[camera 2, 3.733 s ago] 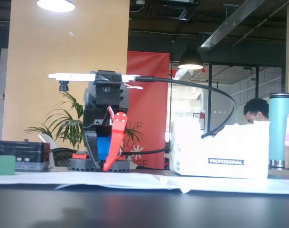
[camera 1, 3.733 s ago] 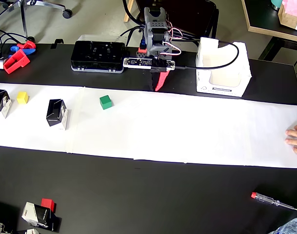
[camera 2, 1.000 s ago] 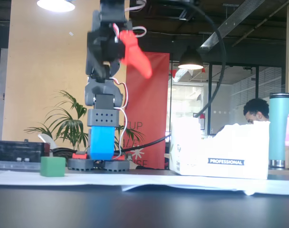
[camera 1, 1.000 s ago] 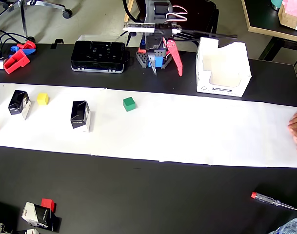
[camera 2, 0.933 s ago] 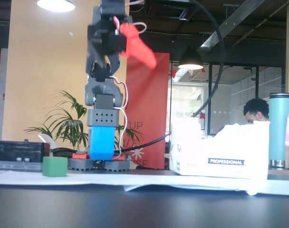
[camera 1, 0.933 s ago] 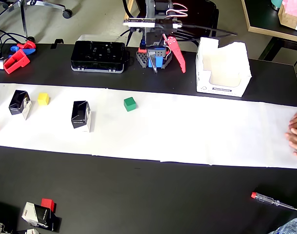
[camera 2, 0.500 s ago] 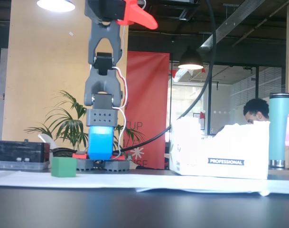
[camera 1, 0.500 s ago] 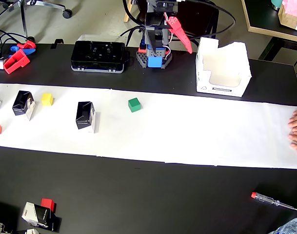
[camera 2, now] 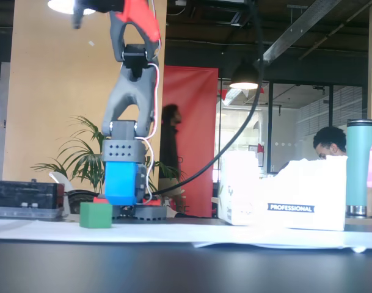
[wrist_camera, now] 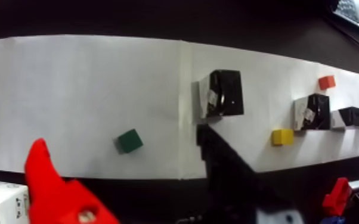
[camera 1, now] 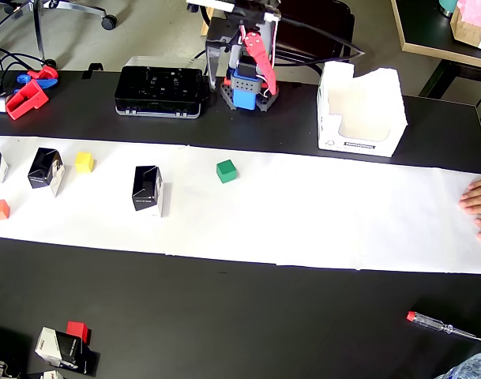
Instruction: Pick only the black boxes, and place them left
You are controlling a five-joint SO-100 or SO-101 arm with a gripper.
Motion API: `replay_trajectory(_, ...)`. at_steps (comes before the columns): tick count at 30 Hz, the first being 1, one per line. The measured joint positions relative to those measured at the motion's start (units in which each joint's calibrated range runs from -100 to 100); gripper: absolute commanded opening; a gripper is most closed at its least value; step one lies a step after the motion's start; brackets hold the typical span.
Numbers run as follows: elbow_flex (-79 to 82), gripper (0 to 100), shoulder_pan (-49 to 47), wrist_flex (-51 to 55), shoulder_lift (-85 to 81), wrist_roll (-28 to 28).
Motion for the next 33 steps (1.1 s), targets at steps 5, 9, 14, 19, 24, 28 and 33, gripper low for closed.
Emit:
replay_trajectory(5,0.00,54,7.57,0.00,5.82,5.13)
replay_trajectory(9,0.00,54,10.71,-0.59,10.50,6.11)
replay_trajectory(14,0.00,54,12.00,-6.00,14.60,6.35)
replay_trajectory(19,0.00,54,13.94,-12.25,17.56,6.98)
replay_trajectory(24,1.94,54,16.06,-18.24,20.18,9.47)
replay_trajectory(28,6.53,54,16.15,-23.82,21.74,9.91)
replay_trajectory(33,12.71,54,15.97,-29.81,22.81,9.91)
